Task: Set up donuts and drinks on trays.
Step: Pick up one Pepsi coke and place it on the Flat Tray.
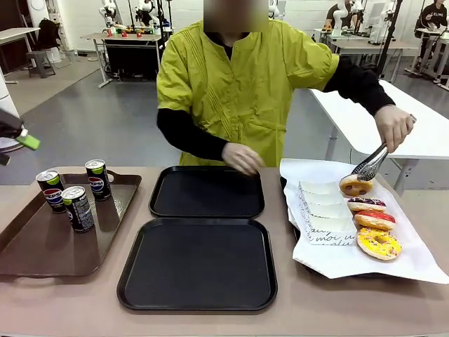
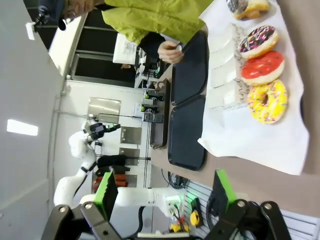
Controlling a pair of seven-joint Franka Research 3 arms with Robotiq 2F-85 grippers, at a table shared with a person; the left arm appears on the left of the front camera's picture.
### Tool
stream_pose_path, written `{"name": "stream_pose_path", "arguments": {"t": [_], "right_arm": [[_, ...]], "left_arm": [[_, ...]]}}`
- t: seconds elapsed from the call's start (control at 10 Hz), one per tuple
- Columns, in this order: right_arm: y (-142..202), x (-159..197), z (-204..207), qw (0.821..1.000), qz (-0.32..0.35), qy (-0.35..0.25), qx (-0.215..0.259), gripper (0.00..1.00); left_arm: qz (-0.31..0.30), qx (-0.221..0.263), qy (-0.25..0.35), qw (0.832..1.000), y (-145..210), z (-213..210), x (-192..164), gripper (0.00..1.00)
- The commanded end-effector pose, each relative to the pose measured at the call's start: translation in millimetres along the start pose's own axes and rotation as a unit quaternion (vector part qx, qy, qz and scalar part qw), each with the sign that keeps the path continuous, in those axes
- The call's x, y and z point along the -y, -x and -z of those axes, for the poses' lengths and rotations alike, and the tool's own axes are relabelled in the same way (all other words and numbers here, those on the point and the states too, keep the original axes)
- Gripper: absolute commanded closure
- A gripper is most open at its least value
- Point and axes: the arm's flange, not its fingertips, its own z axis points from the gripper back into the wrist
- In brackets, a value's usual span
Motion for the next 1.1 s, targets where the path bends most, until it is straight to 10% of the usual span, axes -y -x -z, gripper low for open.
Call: {"name": "stream_pose_path", "arguments": {"t": [0.0,0.7,1.0], "right_arm": [[-3,0,0,1.000,-0.012,-0.012,0.006,0.00],[-3,0,0,1.000,-0.012,-0.012,0.006,0.00],[-3,0,0,1.000,-0.012,-0.012,0.006,0.00]], "left_arm": [[0.007,-0.087,-0.091,0.992,-10,8,26,0.00],[-0.009,-0.154,-0.226,0.962,-16,99,62,0.00],[0.000,-0.165,-0.190,0.968,-11,79,66,0.00]]}}
